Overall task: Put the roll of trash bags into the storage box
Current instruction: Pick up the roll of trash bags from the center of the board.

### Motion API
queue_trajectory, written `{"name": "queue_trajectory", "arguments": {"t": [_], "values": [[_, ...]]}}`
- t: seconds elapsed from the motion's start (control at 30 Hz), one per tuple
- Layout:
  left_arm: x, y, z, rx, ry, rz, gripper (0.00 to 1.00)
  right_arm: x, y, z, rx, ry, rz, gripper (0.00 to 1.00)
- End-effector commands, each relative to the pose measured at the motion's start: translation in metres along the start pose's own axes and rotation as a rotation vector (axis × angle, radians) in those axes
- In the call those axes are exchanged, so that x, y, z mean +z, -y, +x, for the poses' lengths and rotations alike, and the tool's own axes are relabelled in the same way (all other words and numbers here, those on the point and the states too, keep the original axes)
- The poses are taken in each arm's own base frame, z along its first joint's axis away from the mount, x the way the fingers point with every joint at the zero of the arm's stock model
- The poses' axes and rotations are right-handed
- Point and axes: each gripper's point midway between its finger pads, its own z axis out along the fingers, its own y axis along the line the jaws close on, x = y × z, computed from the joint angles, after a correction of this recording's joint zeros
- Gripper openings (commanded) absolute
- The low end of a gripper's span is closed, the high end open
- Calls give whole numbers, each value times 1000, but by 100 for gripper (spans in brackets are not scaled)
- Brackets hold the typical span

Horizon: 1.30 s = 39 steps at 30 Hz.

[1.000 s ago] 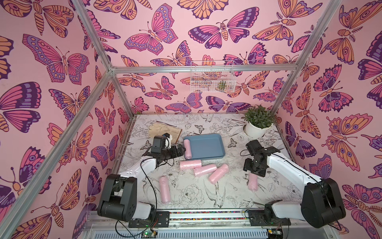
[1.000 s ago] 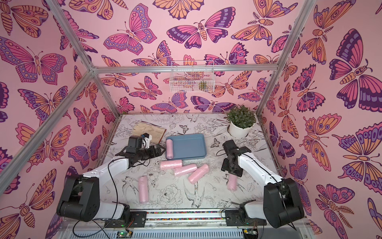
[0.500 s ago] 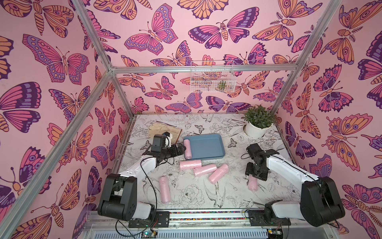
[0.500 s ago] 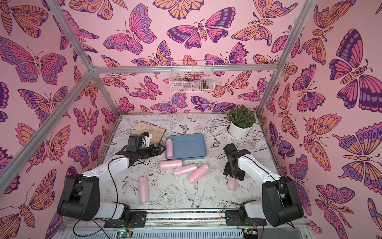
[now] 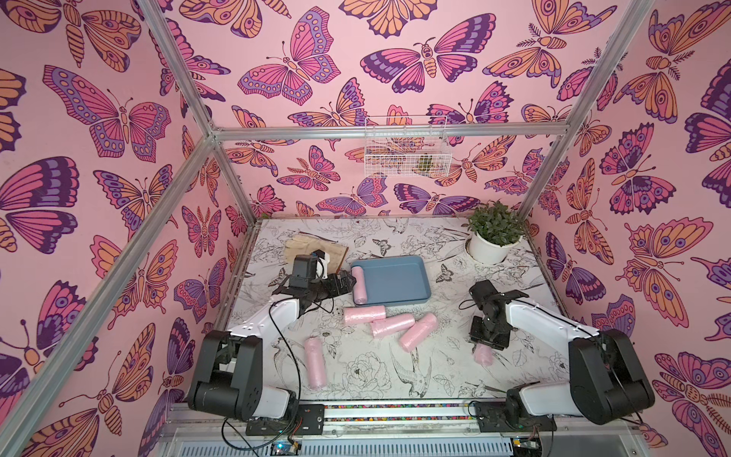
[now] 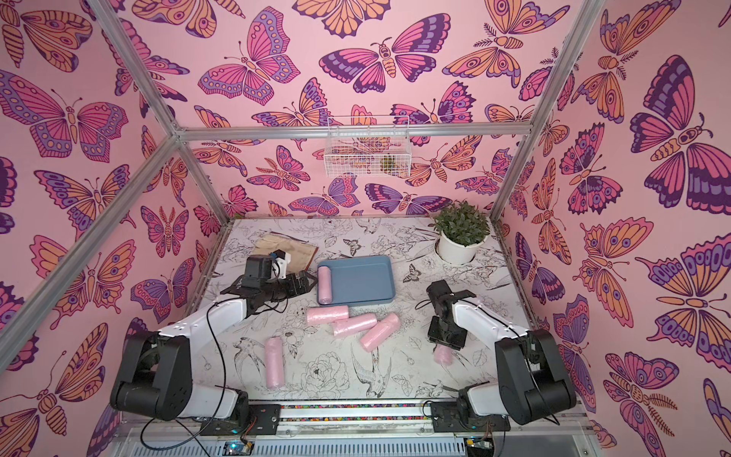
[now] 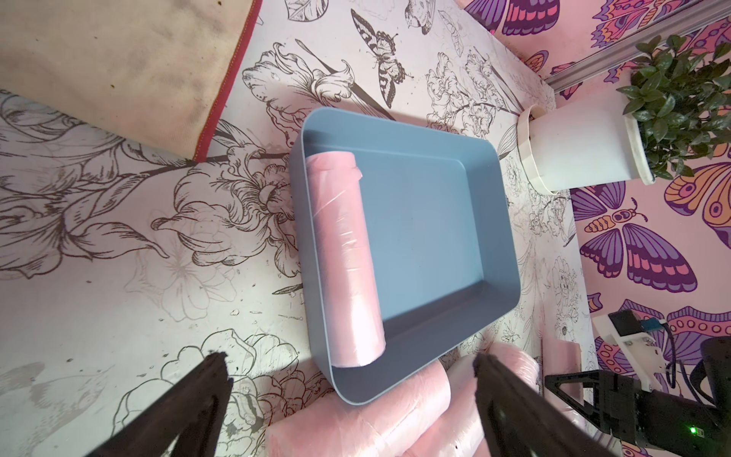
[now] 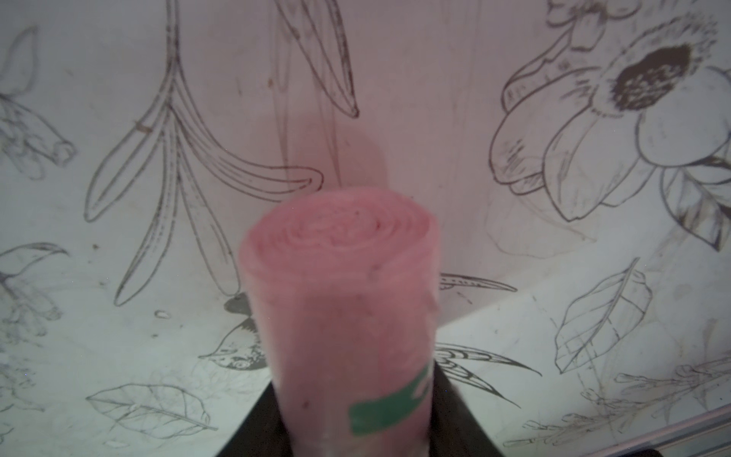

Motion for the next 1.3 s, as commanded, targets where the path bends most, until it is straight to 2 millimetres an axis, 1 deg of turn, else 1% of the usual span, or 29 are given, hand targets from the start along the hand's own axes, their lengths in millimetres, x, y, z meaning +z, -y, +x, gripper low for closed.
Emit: {"name": "queue_trajectory", "arguments": {"t": [0.0,0.17,0.3,0.63,0.8,0.97,1.07,1.23,1.27], "values": [[2,4,0,-4,-13,18,100,5,1,3,9,-11,-6,39],[1,5,0,-4,-10,18,100,-5,-2,-3,-2,10,-21,35],[-1,4,0,-1,-5,14,100,-18,-11,-12,-6,39,-60,34],[-1,3,2,-5,-7,9,100,-55,-38,-38,-37,107,-176,33],[-3,3,3,-4,-3,9,100,-67,-54,-51,-61,133,-230,33],[-5,4,3,-3,2,11,100,-80,-77,-64,-101,161,-278,33],[-5,5,2,-1,4,12,100,-87,-94,-72,-131,175,-302,32],[-6,4,4,-2,6,11,100,-96,-133,-83,-196,190,-345,32],[-7,3,4,-2,5,9,100,-94,-141,-84,-209,184,-348,32]]}}
